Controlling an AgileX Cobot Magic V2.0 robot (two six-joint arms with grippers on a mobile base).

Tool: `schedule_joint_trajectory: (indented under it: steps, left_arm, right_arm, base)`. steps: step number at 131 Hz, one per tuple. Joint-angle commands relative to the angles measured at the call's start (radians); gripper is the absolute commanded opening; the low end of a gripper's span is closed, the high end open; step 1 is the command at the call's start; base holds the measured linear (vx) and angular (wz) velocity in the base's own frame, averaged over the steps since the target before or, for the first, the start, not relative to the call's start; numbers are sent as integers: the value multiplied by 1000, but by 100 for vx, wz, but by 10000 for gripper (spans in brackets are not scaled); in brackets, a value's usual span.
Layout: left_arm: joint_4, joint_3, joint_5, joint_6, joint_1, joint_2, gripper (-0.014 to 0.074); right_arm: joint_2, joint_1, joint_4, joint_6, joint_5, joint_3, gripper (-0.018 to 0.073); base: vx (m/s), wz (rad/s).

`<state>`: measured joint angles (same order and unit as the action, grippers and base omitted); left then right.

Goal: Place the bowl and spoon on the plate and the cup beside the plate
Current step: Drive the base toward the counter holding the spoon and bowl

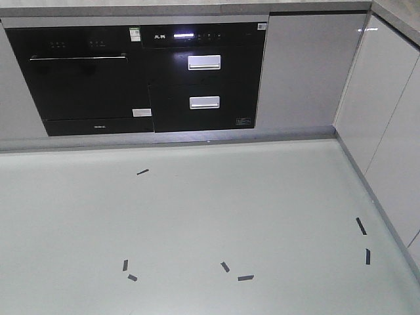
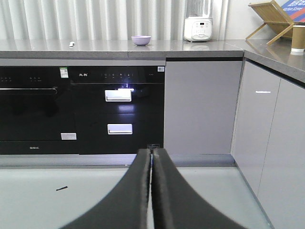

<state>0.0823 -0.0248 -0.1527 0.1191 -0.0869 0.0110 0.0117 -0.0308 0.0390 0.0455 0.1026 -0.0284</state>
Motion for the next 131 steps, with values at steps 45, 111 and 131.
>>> schedule_joint_trajectory:
  steps: [45,111,131]
  left_arm:
    - [-7,-10,73,9,-7,16,-8]
    - [-7,-10,73,9,-7,16,-8]
    - [-7,-10,73,9,-7,16,-8]
  right_arm:
    - [3,0,4,-9,-78,-7,-4]
    - [3,0,4,-9,-78,-7,-4]
    - [3,0,4,-9,-78,-7,-4]
  base:
    - [0,0]
    - [1,0]
    - [8,0]
